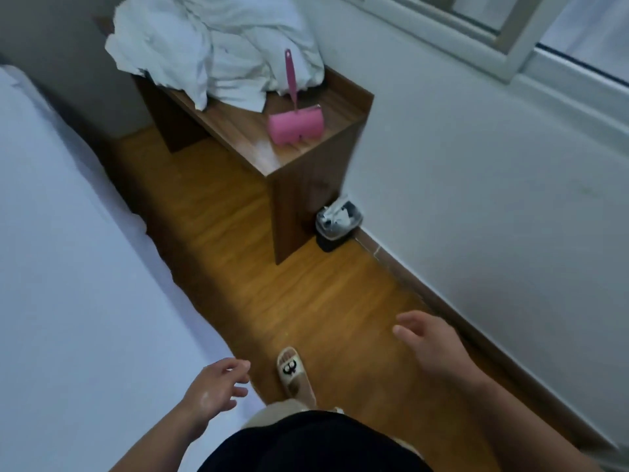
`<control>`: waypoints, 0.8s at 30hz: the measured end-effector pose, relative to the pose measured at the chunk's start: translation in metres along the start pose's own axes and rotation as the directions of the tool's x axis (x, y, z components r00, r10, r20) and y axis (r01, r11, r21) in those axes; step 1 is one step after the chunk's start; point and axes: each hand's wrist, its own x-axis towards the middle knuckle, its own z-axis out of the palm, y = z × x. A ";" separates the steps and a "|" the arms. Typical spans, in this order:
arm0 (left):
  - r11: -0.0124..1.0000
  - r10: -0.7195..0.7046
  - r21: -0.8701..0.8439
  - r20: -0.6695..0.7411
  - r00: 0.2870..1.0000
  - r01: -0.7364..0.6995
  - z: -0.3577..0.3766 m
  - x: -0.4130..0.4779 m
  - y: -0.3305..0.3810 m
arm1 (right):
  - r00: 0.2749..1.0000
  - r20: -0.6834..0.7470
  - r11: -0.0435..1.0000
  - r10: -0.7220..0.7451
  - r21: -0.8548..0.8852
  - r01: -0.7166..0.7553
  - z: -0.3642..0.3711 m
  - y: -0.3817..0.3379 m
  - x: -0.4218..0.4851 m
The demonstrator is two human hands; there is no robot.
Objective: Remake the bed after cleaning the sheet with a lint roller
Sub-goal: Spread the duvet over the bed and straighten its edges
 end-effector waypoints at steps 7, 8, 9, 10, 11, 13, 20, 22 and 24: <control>0.984 0.175 0.051 -0.033 0.984 -0.173 -0.079 0.106 0.214 | 0.995 0.056 0.995 0.077 0.060 -0.080 -0.036 -0.090 0.140; 0.980 0.198 0.044 -0.044 0.979 -0.196 -0.089 0.117 0.243 | 0.996 0.051 0.995 0.075 0.060 -0.078 -0.044 -0.104 0.163; 0.975 0.219 0.038 -0.053 0.974 -0.217 -0.098 0.130 0.268 | 0.997 0.045 0.996 0.066 0.060 -0.069 -0.051 -0.118 0.187; 0.972 0.235 0.033 -0.063 0.970 -0.233 -0.106 0.143 0.290 | 0.998 0.037 0.997 0.045 0.059 -0.047 -0.058 -0.134 0.212; 0.970 0.243 0.026 -0.069 0.968 -0.242 -0.114 0.157 0.309 | 0.999 0.031 0.998 0.015 0.057 -0.017 -0.065 -0.151 0.239; 0.972 0.237 0.024 -0.076 0.969 -0.235 -0.130 0.184 0.339 | 0.997 0.015 0.994 -0.070 0.081 0.069 -0.079 -0.193 0.292; 0.986 0.147 -0.044 -0.198 0.969 -0.159 -0.199 0.259 0.438 | 0.941 -0.191 0.919 -0.280 0.232 0.320 -0.168 -0.362 0.453; 0.980 0.179 -0.034 -0.278 0.944 -0.196 -0.229 0.284 0.477 | 0.909 -0.260 0.905 -0.325 0.194 0.379 -0.192 -0.410 0.493; 0.974 0.200 -0.028 -0.362 0.911 -0.225 -0.265 0.312 0.519 | 0.881 -0.278 0.898 -0.382 0.115 0.426 -0.209 -0.460 0.532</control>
